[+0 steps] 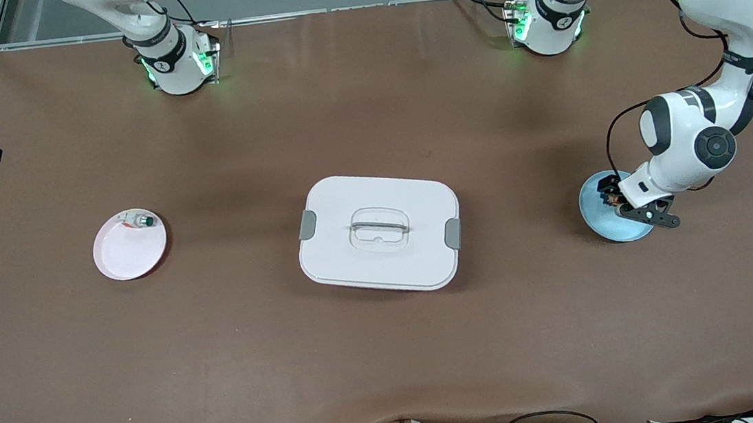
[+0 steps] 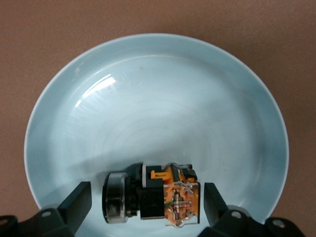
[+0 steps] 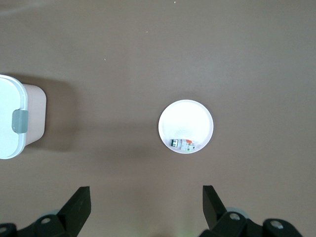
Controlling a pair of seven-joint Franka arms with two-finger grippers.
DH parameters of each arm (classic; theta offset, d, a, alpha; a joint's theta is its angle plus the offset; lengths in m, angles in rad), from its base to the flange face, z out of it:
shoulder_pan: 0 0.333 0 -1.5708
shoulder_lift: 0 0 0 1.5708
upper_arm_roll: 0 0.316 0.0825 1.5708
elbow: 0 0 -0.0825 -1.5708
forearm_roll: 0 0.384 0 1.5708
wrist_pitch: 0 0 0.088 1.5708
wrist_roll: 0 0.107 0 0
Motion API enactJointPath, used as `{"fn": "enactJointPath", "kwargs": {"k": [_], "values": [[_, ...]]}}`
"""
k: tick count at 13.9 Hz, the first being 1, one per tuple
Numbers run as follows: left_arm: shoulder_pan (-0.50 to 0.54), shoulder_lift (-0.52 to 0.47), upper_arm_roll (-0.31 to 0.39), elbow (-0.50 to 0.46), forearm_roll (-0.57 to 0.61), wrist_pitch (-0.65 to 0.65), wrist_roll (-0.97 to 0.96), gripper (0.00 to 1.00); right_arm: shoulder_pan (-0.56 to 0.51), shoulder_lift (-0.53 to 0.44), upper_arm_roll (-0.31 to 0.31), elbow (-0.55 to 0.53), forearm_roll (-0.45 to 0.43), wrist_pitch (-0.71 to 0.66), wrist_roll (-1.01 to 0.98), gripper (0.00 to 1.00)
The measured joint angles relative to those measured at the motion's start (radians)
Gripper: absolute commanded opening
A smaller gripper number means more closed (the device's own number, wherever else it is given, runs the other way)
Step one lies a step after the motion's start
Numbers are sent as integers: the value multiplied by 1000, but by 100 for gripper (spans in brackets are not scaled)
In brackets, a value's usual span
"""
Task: Transfer orange switch to right arm and place
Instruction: 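Close the left gripper on the orange switch block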
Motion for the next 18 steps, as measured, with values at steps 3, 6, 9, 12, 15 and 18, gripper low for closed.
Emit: {"fn": "enactJointPath", "kwargs": {"k": [3,6,9,12,15,18], "values": [[0,2,0,-1,0,8,0,88,0,0,0,0,0,0,0,100],[0,4,0,-2,0,10,0,56,0,0,0,0,0,1,0,100],[7,3,0,-2,0,13,-1,29,0,0,0,0,-1,16,0,100],[22,3,0,-1,0,15,-1,28,1,0,5,0,-1,35,0,100],[24,1,0,2,0,15,-1,28,0,0,2,0,-1,37,0,100],[24,-23,0,9,0,-28,-1,28,0,0,0,0,-1,39,0,100]]}}
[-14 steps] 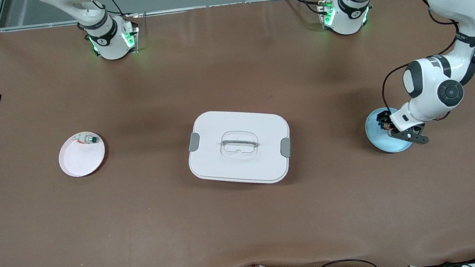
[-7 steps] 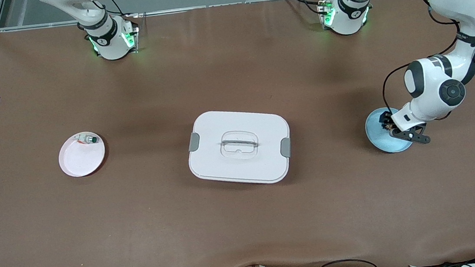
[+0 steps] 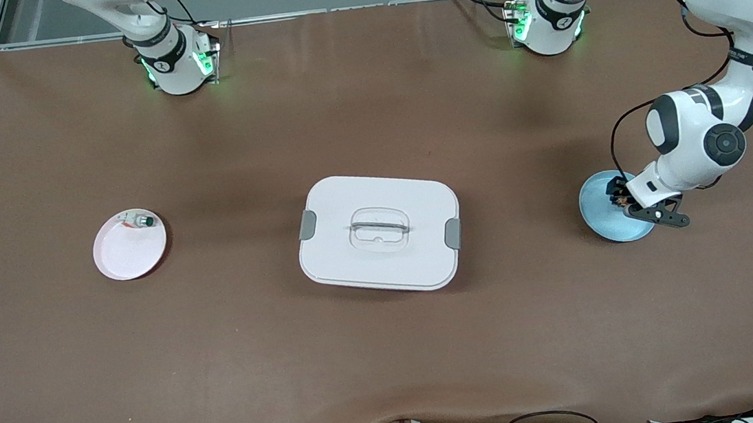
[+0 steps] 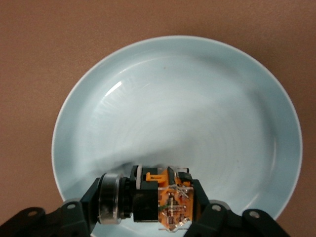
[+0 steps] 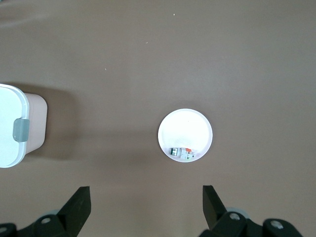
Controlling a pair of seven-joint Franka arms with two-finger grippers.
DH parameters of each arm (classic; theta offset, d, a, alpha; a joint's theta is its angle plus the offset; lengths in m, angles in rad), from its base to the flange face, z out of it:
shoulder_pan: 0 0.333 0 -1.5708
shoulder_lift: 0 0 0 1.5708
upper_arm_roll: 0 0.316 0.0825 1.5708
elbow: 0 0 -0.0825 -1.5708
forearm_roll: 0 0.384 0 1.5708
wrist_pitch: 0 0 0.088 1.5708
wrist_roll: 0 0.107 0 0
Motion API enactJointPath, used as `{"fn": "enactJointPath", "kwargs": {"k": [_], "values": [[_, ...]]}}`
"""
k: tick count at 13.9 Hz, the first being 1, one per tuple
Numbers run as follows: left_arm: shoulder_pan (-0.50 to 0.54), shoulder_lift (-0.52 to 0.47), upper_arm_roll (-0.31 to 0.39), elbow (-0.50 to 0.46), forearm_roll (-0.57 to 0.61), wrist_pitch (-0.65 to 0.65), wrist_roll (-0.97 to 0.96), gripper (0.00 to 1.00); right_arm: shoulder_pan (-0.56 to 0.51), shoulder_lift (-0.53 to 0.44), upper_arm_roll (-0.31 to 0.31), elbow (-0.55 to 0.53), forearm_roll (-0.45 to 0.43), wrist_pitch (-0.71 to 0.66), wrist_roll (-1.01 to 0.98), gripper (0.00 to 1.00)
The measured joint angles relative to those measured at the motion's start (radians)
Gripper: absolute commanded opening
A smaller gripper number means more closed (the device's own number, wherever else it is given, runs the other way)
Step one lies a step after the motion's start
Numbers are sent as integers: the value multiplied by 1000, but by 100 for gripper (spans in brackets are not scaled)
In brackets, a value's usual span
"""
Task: Transfer orange switch to right arm and place
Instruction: 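Close the left gripper on the orange switch block, then lift the orange switch with the left gripper toward the table middle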
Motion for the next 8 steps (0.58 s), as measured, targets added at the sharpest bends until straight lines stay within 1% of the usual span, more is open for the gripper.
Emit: {"fn": "enactJointPath", "kwargs": {"k": [2,4,8], "values": [[0,-41,0,7,0,-62,0,28,0,0,0,0,0,1,0,100],[0,-102,0,23,-2,-136,-18,28,0,0,2,0,0,6,0,100],[0,-217,-9,118,-3,-419,-53,28,0,0,0,0,-6,14,0,100]]}}
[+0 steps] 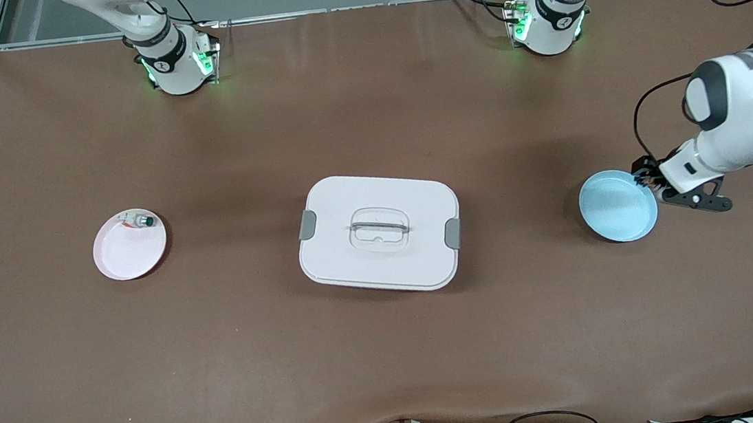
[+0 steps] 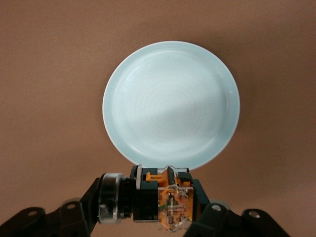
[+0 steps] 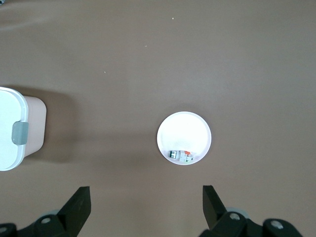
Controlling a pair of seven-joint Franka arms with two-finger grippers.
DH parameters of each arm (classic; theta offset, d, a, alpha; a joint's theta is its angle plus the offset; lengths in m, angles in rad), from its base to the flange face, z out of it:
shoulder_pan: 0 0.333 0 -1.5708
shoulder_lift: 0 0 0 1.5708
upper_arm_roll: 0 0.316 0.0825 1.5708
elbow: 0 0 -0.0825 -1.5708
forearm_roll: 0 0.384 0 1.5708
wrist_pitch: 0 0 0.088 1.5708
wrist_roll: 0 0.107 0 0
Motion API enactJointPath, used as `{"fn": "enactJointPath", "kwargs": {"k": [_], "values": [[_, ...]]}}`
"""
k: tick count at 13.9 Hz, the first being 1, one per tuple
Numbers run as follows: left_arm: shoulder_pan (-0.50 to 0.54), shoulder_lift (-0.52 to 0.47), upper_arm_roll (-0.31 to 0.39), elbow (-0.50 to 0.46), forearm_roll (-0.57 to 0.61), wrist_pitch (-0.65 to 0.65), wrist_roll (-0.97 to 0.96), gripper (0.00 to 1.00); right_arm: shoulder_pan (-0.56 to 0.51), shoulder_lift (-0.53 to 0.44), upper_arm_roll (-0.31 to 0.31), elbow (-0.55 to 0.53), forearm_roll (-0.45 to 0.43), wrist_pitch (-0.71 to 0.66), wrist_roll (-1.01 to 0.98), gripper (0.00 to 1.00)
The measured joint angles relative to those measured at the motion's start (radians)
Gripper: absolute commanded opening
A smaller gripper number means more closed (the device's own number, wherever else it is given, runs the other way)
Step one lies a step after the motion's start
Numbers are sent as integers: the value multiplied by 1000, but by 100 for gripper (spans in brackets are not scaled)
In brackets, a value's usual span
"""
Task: Transfer orange switch to right arm and place
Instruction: 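Lift the orange switch with the left gripper toward the table middle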
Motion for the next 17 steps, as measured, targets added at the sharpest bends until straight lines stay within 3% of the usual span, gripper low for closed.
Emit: {"fn": "enactJointPath", "kwargs": {"k": [3,10,13,17], "values": [[-1,-47,-8,92,-13,-171,-15,28,0,0,-1,0,-1,0,0,100],[-4,-148,-30,342,-162,-593,-74,28,0,0,-2,0,-2,0,-1,100],[-5,-167,-115,487,-217,-727,-237,28,0,0,-6,0,-4,1,-1,100],[-11,-167,-254,591,-344,-761,-528,28,-15,1,-9,1,-9,6,0,100]]}}
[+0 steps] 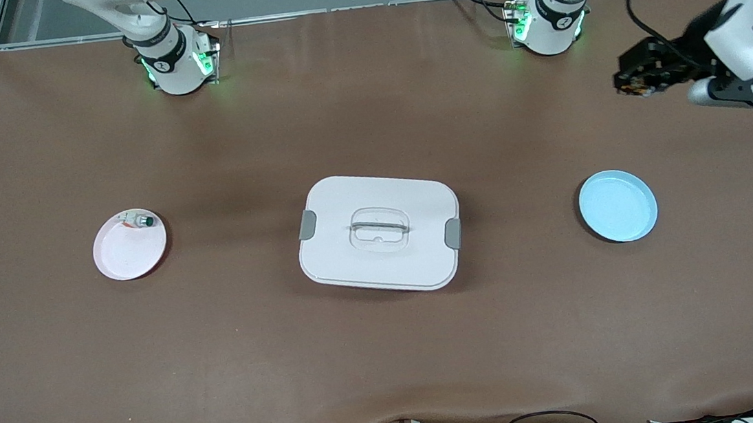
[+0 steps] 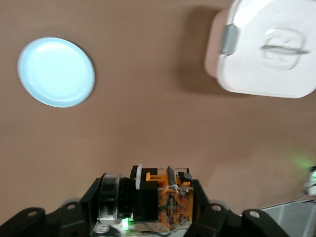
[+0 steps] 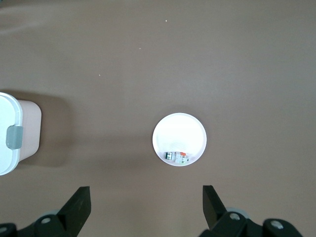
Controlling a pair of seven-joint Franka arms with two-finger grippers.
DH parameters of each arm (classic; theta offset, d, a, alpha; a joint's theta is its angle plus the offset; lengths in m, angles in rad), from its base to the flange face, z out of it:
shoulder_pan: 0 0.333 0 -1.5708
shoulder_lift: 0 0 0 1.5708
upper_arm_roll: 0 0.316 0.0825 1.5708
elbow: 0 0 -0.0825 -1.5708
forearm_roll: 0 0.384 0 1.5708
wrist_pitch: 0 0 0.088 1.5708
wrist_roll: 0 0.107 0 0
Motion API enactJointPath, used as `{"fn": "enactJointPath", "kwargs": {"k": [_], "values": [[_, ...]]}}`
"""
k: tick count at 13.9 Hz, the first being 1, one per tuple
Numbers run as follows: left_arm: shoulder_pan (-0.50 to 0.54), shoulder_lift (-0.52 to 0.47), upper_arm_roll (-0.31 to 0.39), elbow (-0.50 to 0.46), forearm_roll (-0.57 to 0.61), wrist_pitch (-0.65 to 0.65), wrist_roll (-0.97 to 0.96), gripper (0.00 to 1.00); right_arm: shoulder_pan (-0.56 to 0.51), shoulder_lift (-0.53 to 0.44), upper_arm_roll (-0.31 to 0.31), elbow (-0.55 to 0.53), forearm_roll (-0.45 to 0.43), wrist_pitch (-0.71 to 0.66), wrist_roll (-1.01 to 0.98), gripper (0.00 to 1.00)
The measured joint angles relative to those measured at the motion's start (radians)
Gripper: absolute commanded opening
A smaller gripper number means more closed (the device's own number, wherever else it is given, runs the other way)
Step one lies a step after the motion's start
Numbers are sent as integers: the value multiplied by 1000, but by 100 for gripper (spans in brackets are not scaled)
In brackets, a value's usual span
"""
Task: Transfer orange switch to right arm and place
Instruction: 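Lift the orange switch with the left gripper toward the table middle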
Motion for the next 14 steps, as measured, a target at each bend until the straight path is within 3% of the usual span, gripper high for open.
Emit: {"fn": "enactJointPath", "kwargs": {"k": [6,14], "values": [[-6,21,-211,37,-110,24,-365,28,-37,7,0,10,1,-1,-8,100],[-7,64,-382,52,-293,320,-863,28,-70,-16,-2,27,1,-6,-106,100]]}}
